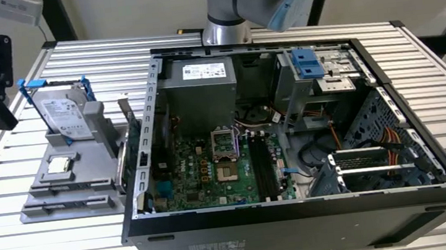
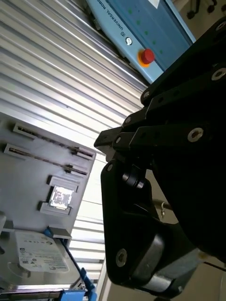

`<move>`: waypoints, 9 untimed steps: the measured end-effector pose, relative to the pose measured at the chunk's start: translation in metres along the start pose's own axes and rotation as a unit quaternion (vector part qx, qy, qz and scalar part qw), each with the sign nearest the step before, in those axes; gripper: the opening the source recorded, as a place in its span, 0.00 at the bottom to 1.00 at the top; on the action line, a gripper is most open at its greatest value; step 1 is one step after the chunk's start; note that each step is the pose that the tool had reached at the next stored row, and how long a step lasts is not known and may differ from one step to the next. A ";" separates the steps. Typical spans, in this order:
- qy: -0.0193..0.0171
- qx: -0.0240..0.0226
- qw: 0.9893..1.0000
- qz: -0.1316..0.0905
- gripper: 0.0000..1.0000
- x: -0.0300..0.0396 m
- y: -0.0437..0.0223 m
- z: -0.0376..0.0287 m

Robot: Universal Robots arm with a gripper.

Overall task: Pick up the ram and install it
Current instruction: 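Pick up the ram and move it above insertion slot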

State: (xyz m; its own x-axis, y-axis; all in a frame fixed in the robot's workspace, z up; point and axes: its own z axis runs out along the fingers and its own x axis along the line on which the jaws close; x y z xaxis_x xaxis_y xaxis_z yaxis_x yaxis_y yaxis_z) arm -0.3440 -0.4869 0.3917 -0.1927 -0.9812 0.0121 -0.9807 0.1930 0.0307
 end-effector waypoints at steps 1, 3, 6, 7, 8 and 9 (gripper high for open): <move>0.000 0.001 1.000 -0.004 0.00 0.0000 0.0000 0.0001; 0.000 0.002 1.000 -0.012 0.00 0.0000 0.0000 0.0001; 0.000 0.004 1.000 -0.026 0.00 0.0000 0.0000 0.0001; 0.000 0.004 1.000 -0.031 0.00 0.0000 0.0000 0.0001; 0.000 0.005 0.999 -0.036 0.00 0.0000 0.0000 0.0000; 0.000 0.006 0.999 -0.040 0.00 0.0000 0.0000 0.0001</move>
State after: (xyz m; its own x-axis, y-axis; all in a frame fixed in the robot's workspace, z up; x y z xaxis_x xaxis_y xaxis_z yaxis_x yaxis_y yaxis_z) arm -0.3440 -0.4869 0.3916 -0.1134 -0.9935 0.0104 -0.9933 0.1136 0.0204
